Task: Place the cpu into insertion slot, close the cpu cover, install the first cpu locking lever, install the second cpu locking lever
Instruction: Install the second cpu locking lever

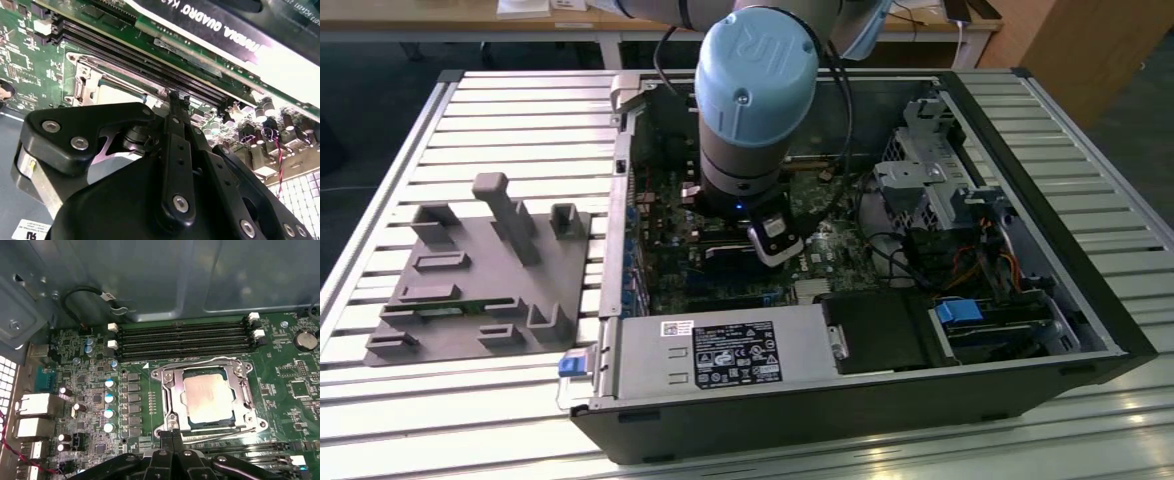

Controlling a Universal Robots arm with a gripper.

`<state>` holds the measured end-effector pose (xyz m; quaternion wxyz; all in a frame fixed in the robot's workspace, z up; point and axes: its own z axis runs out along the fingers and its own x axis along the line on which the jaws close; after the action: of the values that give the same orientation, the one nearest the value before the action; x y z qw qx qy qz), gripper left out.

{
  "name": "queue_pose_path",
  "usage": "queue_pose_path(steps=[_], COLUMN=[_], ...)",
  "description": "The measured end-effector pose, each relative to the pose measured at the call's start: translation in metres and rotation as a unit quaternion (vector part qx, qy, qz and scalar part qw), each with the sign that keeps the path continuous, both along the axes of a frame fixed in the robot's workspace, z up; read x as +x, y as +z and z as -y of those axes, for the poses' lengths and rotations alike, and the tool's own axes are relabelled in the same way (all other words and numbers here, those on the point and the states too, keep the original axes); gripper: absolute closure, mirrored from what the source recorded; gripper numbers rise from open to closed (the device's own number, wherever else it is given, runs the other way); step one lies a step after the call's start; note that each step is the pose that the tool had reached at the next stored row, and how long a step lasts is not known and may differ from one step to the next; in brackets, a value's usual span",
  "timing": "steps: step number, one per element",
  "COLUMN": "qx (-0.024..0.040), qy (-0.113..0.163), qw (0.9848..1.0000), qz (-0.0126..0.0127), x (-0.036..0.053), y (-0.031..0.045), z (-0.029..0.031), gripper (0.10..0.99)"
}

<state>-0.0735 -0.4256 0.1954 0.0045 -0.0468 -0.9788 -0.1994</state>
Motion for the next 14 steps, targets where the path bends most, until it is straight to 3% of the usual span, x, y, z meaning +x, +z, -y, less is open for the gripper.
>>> queue_pose_path(steps=[14], qx=[0.0006], qy=[0.000], qw=[1.0000], qz=[-0.0001], x=[-0.0030], y=[-0.0061], z=[-0.0039], gripper=[0.980])
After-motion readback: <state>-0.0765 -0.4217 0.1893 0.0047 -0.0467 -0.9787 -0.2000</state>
